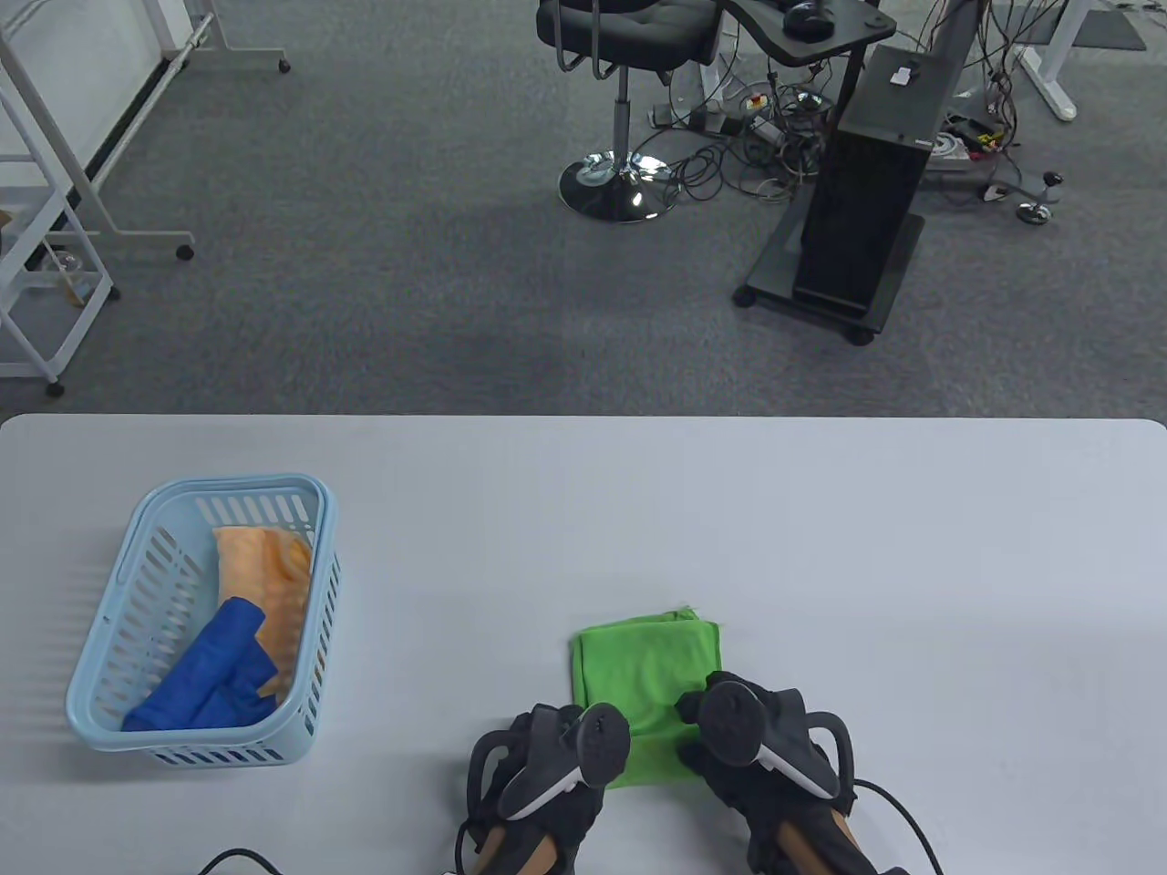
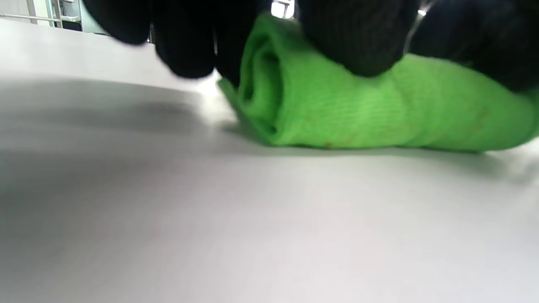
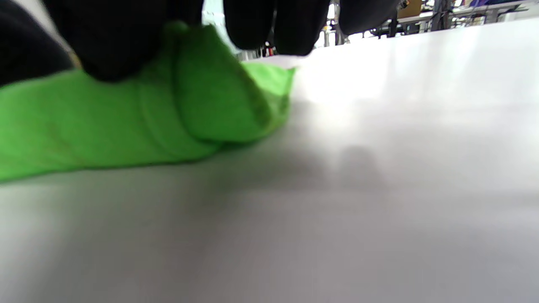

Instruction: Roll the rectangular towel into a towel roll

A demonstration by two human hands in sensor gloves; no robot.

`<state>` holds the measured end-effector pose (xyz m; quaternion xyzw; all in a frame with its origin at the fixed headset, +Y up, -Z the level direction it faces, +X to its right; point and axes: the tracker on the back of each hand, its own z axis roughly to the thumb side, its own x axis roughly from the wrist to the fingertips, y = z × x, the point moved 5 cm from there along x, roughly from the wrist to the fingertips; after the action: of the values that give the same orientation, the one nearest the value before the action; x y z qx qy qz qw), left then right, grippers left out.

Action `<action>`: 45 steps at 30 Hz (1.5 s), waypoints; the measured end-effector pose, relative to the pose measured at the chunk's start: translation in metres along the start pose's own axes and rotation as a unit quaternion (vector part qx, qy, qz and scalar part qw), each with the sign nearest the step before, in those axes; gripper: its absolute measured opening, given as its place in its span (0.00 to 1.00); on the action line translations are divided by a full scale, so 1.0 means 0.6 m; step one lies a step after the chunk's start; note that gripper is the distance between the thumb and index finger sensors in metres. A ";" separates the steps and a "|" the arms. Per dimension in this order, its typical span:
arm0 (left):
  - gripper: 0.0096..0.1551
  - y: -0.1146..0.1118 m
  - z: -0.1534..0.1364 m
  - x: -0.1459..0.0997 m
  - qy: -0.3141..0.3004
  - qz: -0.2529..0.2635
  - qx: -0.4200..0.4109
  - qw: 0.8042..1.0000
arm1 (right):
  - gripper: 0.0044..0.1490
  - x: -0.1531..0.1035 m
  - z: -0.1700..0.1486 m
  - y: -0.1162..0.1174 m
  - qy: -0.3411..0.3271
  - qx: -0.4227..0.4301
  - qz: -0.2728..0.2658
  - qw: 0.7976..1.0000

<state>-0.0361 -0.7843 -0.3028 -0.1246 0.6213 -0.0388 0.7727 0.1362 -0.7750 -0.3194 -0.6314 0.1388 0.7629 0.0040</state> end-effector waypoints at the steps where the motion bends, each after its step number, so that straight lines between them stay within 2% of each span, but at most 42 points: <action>1: 0.33 0.003 0.003 -0.001 -0.006 0.008 0.001 1.000 | 0.36 0.000 0.003 -0.001 -0.004 0.000 -0.006 1.000; 3: 0.27 0.007 0.009 -0.002 -0.013 0.021 0.009 1.000 | 0.30 0.001 0.005 0.002 -0.006 -0.014 -0.001 1.000; 4: 0.25 0.005 0.016 -0.003 -0.029 0.025 0.019 0.999 | 0.30 0.002 0.005 0.011 -0.006 -0.034 0.024 0.999; 7: 0.25 0.008 0.022 -0.005 -0.021 0.025 0.056 0.998 | 0.31 0.001 0.003 0.010 -0.002 -0.048 0.015 0.999; 13: 0.42 0.003 0.023 -0.007 -0.031 -0.013 0.044 0.998 | 0.44 -0.001 -0.002 0.011 -0.001 -0.030 0.052 0.998; 15: 0.46 -0.006 0.025 -0.004 -0.031 -0.032 0.076 0.996 | 0.48 -0.001 -0.001 0.018 -0.001 -0.058 0.069 0.996; 17: 0.46 -0.007 0.025 -0.003 -0.027 -0.029 0.088 0.995 | 0.48 0.000 0.000 0.020 0.004 -0.061 0.068 0.996; 20: 0.43 -0.009 0.024 0.000 -0.019 -0.023 0.089 0.996 | 0.43 0.003 -0.001 0.019 0.011 -0.052 0.041 0.998; 21: 0.43 -0.012 0.022 0.001 -0.016 -0.034 0.081 0.996 | 0.41 0.005 -0.001 0.018 0.012 -0.037 0.032 0.999; 29: 0.33 0.000 0.008 0.001 -0.021 -0.002 0.013 1.000 | 0.37 0.003 -0.003 0.013 0.007 -0.029 0.037 0.999; 35: 0.32 0.005 -0.008 0.001 -0.009 -0.015 -0.032 0.999 | 0.36 -0.001 -0.009 0.005 0.004 -0.017 0.043 0.999; 37: 0.32 0.003 -0.012 0.003 -0.006 -0.028 -0.034 0.999 | 0.37 -0.001 -0.011 0.001 0.007 -0.017 0.023 1.000; 39: 0.37 0.007 -0.014 0.002 0.000 -0.011 -0.036 0.999 | 0.39 0.000 -0.009 -0.002 0.000 -0.004 0.015 1.000; 41: 0.39 0.006 -0.014 0.001 0.004 -0.015 -0.034 0.999 | 0.34 0.000 -0.006 -0.004 -0.002 0.018 0.006 1.000; 42: 0.37 0.010 -0.012 -0.001 0.003 -0.005 -0.028 1.000 | 0.30 0.001 -0.002 -0.002 0.002 0.007 0.009 1.000; 44: 0.28 0.013 -0.002 -0.002 -0.013 0.011 -0.016 1.000 | 0.30 0.001 0.002 0.002 0.001 -0.021 0.021 1.000; 45: 0.26 0.012 0.004 -0.002 -0.022 0.015 -0.002 1.000 | 0.30 0.000 0.004 0.000 -0.002 -0.030 0.004 1.000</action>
<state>-0.0345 -0.7765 -0.3026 -0.1177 0.6059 -0.0229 0.7864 0.1336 -0.7741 -0.3191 -0.6288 0.1180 0.7684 -0.0176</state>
